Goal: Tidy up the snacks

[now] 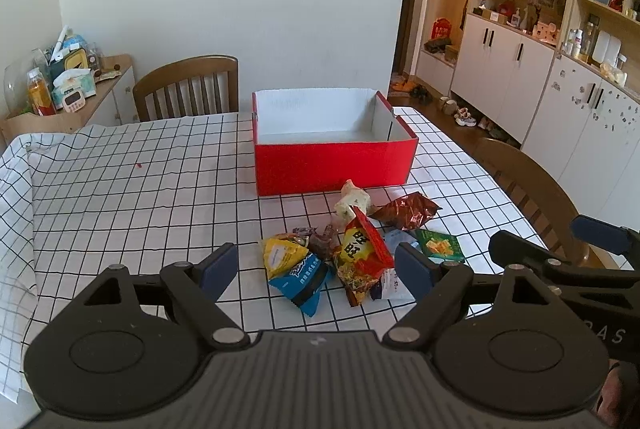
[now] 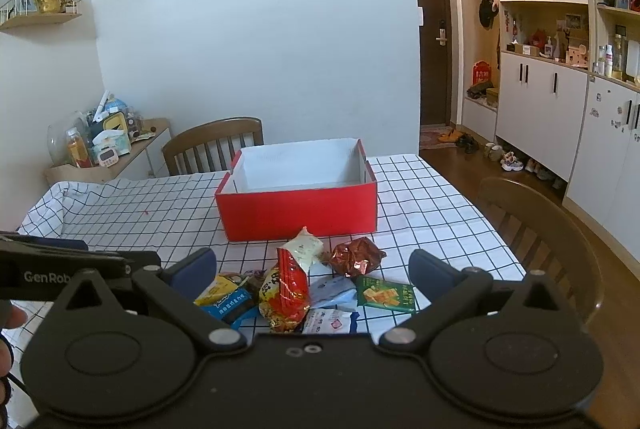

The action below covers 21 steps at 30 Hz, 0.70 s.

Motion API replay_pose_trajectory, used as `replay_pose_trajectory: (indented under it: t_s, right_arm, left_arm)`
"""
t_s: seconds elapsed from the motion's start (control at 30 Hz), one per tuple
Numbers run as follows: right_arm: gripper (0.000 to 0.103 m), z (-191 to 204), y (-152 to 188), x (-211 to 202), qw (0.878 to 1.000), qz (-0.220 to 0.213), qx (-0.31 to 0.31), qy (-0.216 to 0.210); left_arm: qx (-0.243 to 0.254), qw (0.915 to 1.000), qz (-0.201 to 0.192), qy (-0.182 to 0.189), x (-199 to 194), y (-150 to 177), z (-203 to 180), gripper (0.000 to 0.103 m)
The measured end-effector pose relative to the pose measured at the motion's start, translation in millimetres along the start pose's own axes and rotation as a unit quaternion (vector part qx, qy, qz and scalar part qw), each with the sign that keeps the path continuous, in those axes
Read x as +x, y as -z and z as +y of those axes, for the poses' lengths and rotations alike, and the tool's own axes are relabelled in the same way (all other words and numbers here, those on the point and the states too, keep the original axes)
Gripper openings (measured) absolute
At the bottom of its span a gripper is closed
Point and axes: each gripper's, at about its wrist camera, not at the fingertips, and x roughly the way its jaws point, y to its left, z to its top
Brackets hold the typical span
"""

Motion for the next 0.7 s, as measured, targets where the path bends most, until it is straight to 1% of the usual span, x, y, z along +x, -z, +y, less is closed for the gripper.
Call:
replay_pose_trajectory:
  t_s: [0.7]
  right_arm:
    - [0.103, 0.5, -0.4, -0.8, 1.0, -0.002, -0.003, -0.001]
  left_arm:
    - [0.008, 1.0, -0.003, -0.003, 0.4, -0.1, -2.3, 0.086]
